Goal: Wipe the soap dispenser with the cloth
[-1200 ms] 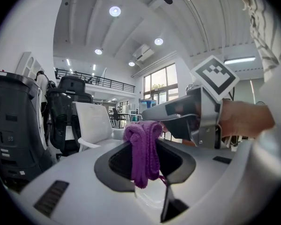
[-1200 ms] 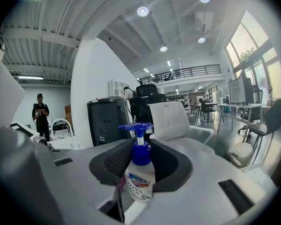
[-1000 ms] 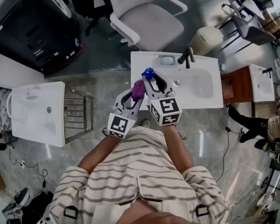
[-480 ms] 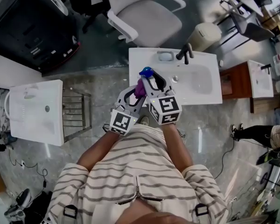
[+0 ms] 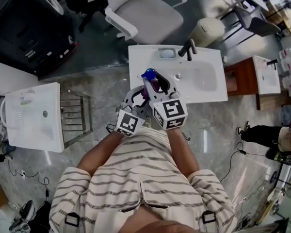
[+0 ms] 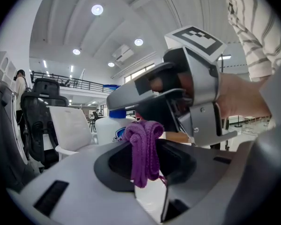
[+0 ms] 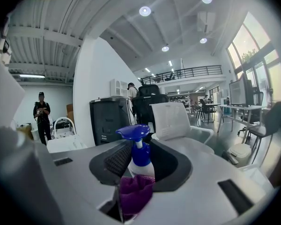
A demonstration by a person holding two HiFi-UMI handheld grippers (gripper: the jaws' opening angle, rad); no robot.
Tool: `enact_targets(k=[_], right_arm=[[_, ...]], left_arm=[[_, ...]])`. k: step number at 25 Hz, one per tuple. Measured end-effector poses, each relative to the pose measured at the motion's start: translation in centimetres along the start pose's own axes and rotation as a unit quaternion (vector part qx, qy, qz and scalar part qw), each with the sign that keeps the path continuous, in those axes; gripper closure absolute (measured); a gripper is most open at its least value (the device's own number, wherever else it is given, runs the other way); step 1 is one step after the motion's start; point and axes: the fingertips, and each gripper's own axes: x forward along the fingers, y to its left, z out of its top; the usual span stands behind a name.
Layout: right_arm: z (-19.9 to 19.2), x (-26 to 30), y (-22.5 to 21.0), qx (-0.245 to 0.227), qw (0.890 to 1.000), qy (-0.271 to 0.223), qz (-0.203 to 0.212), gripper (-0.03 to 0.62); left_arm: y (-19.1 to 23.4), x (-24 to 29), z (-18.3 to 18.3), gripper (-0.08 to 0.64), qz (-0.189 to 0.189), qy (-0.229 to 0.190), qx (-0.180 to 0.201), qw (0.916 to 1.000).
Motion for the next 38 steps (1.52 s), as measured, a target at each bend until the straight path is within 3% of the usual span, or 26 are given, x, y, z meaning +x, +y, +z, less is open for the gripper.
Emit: enact_targets(k=[7,23,38], right_arm=[[0.0,-1.3,-0.3,0.006,1.0,-0.004,-0.007,0.459],[-0.2,-2.8,-1.0,0.025,0.999,-0.014,-0.014,0.46],[-1.0,-2.8,-1.2,0.044,0.999,-0.006,-0.003,0.46]], left_arm=[[-1.2,0.8,-1.3,0.44,-0.019,0.013,0.003,0.9997],[-0.9,-0.2,-4.6,0.44,-0.008,0.054,-0.018,0.9983],[0.5,-3.0,-2.8,0.439,0.026,0.031,-0.039,0.9984]])
